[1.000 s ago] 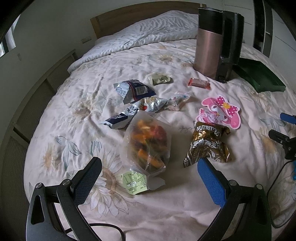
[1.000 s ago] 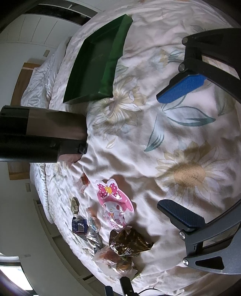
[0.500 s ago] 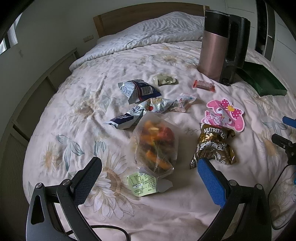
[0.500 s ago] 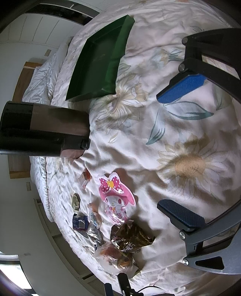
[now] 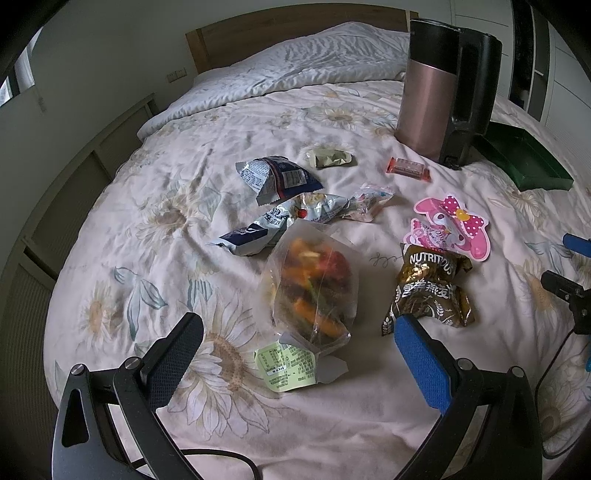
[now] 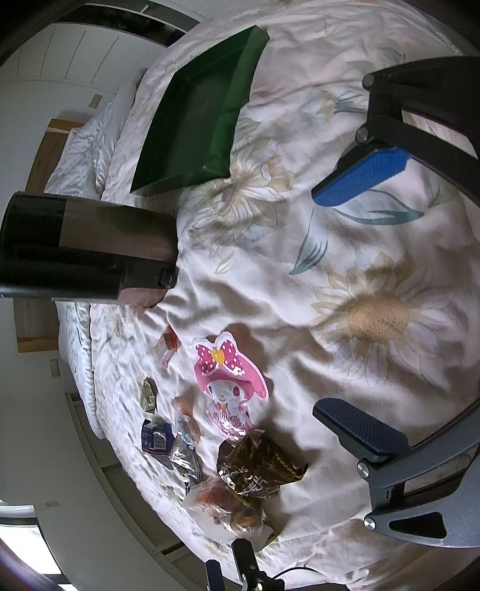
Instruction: Organize snacks
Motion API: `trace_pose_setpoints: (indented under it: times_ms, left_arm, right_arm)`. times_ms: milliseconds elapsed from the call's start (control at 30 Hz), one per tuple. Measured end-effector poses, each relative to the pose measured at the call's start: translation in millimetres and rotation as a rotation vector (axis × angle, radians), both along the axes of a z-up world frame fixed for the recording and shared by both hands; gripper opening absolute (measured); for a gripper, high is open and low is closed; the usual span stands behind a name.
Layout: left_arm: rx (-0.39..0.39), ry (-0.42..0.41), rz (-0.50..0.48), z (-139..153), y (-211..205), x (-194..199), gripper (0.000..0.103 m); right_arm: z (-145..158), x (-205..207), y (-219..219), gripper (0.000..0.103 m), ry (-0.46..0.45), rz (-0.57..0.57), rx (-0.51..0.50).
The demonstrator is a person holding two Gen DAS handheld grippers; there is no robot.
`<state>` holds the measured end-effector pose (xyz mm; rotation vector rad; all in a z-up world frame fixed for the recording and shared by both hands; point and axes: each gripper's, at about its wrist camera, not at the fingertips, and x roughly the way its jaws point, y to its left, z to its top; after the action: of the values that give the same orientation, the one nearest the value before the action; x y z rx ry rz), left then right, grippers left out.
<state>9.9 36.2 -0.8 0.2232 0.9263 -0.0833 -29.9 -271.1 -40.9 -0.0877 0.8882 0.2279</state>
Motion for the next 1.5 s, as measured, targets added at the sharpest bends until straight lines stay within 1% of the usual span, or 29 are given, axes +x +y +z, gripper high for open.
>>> trace_pose_setpoints:
  times_ms: [900, 1033, 1167, 1367, 1500]
  left_arm:
    - [-0.011, 0.007, 0.005, -4.5, 3.7, 6.4, 0.102]
    - [-0.026, 0.006, 0.026, -1.9, 12.2, 12.7, 0.102]
    - [-0.016, 0.019, 0.018, -4.3, 17.2, 23.1, 0.102]
    - [-0.015, 0.08, 0.018, -22.8, 18.9, 50.3, 0.102]
    - [0.003, 0.123, -0.01, -36.0, 13.2, 70.1, 0.102]
  right_arm:
    - [-1.9, 0.1, 15.4, 0.103, 0.019, 0.028, 0.018]
    - [-0.8, 1.0, 24.0, 0.103, 0.031, 0.035, 0.052]
    - [0.2, 4.7, 38.5, 0.103, 0.053, 0.043, 0.105]
    - [-3.2, 14.2, 72.6, 0.103, 0.118, 0.079, 0.195]
    - [-12.1, 21.6, 92.1, 0.103, 0.161, 0.094, 0.241]
